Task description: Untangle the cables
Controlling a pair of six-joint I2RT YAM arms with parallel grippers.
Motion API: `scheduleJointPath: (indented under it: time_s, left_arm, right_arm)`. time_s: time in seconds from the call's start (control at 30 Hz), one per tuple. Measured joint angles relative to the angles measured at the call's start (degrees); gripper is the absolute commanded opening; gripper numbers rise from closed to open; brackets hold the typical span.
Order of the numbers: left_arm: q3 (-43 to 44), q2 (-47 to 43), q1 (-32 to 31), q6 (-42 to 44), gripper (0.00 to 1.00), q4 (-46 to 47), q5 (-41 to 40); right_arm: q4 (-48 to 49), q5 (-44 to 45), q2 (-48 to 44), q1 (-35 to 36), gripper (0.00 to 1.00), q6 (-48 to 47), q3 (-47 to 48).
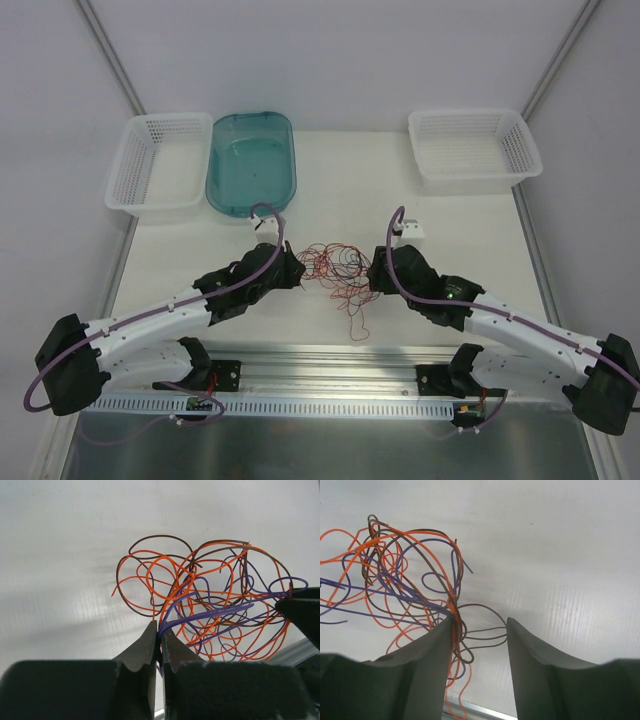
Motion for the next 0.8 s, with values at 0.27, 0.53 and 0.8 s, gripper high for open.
scheduleJointPath:
  time_s: [0.27, 0.53, 0.8]
  left_arm:
    - [1.1, 1.3, 0.8, 5.7, 0.00, -5.9, 2.9]
    - [1.1, 7.8, 0.8, 5.7, 0.00, -8.3, 7.0]
    - [1.0, 5.4, 0.7, 5.7, 0.00, -8.7, 7.8]
  right_arm:
    - [-0.2, -11.3, -0.3, -0.5, 0.70, -10.6, 0.9]
    - [3.9, -25.0, 2.8, -0.6, 0.70, -15.3, 4.2]
    - [5.9, -23.6, 14.3, -0.7, 0.56, -17.5, 6.9]
